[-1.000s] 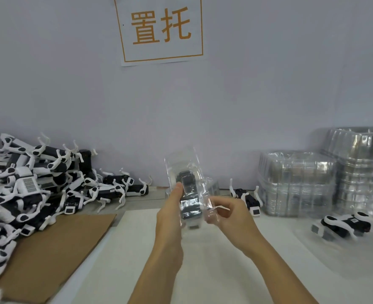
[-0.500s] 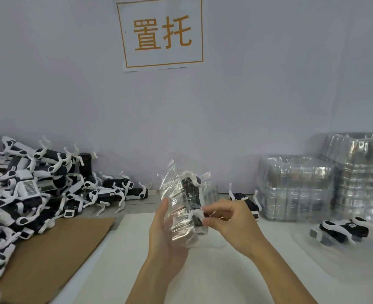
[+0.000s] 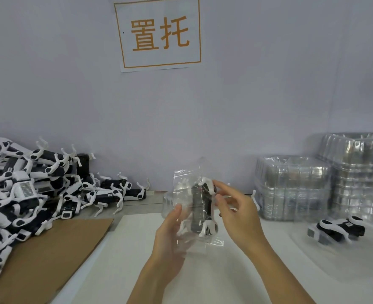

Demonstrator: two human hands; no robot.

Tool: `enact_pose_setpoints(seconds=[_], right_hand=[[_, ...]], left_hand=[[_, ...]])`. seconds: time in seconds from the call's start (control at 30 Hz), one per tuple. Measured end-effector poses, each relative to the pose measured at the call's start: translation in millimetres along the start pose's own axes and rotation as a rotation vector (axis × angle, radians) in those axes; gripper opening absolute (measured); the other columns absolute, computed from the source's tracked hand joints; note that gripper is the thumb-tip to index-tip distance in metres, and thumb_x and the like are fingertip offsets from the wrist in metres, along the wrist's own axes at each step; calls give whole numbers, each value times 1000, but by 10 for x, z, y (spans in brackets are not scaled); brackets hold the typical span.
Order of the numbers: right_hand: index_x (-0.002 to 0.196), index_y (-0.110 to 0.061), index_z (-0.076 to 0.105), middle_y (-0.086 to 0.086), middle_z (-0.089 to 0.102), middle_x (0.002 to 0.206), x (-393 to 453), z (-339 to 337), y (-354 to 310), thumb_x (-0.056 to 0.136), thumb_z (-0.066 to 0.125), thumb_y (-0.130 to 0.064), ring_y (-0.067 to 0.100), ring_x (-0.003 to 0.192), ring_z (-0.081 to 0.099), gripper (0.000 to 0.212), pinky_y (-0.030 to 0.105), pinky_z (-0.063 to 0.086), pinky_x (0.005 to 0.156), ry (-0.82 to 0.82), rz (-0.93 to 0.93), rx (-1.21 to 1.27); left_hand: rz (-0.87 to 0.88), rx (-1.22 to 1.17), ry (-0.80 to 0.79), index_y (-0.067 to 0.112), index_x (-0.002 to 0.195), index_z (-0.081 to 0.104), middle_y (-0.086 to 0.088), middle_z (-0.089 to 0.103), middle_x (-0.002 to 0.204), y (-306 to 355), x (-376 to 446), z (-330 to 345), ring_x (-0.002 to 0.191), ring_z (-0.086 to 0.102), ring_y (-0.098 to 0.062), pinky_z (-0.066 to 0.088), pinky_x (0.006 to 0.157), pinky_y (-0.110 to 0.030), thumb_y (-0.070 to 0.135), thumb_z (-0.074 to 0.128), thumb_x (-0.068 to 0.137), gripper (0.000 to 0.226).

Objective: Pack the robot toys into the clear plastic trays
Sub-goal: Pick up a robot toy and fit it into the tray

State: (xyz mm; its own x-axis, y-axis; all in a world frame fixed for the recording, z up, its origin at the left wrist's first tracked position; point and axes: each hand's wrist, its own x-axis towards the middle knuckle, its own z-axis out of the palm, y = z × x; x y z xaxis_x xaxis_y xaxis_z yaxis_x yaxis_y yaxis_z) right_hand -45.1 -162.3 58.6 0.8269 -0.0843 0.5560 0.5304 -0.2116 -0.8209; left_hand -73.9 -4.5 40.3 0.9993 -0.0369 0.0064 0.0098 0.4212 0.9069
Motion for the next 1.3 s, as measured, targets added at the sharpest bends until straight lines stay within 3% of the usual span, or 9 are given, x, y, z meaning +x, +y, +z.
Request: enact_pose_setpoints(seconds=[0.17, 0.23, 0.47, 0.6, 0.7, 0.87, 0.97, 1.07, 1.3], right_hand=[[98, -31, 76, -14, 75, 90, 55, -94, -22, 101, 52, -17, 8, 83, 69, 29, 28, 53, 75, 30, 148, 110], [84, -28, 78, -8, 75, 83, 71, -172, -39, 101, 50, -26, 14, 77, 68, 33, 31, 51, 72, 70, 368, 299], [108, -38, 60, -8, 64, 109, 47, -311, 181, 88, 61, -56, 16, 96, 63, 27, 35, 49, 81, -53, 595, 76], [87, -29, 60, -11, 62, 87, 9, -303, 267, 86, 63, -45, 10, 79, 60, 16, 30, 45, 67, -87, 612, -178], [68, -22, 47, -3, 54, 69, 37, -409, 315, 84, 57, -38, 18, 67, 54, 25, 30, 39, 61, -108, 682, -365], [118, -31, 61, 4, 54, 128, 35, -361, 317, 86, 62, -41, 28, 118, 52, 33, 40, 42, 100, -95, 544, -759], [121, -33, 63, -7, 55, 119, -7, -133, 204, 89, 65, -34, 15, 113, 53, 33, 41, 42, 103, -100, 177, -562], [119, -39, 66, -18, 64, 110, -127, 133, 186, 90, 61, -43, 6, 108, 57, 30, 37, 39, 104, -351, 135, -647], [101, -20, 72, 4, 71, 102, -96, 220, 228, 90, 58, -23, 23, 96, 66, 18, 43, 57, 81, -424, 66, -778]], left_hand=[[150, 395, -82, 34, 112, 75, -1, 74, 113, 61, -8, -31, 104, 69, -20, 51, 87, -34, 60, 65, 76, 46], [275, 695, -18, 42, 123, 67, 12, 61, 132, 55, 41, -70, 119, 57, -7, 41, 103, -32, 73, 68, 63, 67], [419, 1421, -34, 54, 138, 41, 17, 15, 157, -98, 211, -145, 144, 0, -4, -2, 117, -32, 86, 62, 52, 94], [371, 1377, -38, 50, 134, 48, 26, 24, 147, -135, 217, -120, 142, 8, 2, 0, 119, -32, 99, 51, 47, 99], [331, 1234, 125, 40, 135, 51, 20, 41, 146, -198, 228, -111, 140, 28, -3, 15, 114, -31, 85, 44, 73, 78], [-12, 605, 189, 31, 153, 29, 3, 35, 155, -317, 273, -131, 127, 41, -13, 30, 96, -26, 22, 58, 96, 65], [-8, 452, 224, 35, 141, 49, 3, 43, 151, -368, 291, -156, 131, 42, -10, 32, 112, -32, 23, 48, 103, 40], [19, 421, 232, 36, 134, 56, 2, 51, 143, -400, 265, -167, 134, 45, -15, 33, 117, -42, 25, 46, 104, 33], [50, 421, 240, 30, 137, 55, 0, 54, 140, -400, 282, -159, 132, 49, -19, 35, 115, -42, 24, 45, 105, 34]])
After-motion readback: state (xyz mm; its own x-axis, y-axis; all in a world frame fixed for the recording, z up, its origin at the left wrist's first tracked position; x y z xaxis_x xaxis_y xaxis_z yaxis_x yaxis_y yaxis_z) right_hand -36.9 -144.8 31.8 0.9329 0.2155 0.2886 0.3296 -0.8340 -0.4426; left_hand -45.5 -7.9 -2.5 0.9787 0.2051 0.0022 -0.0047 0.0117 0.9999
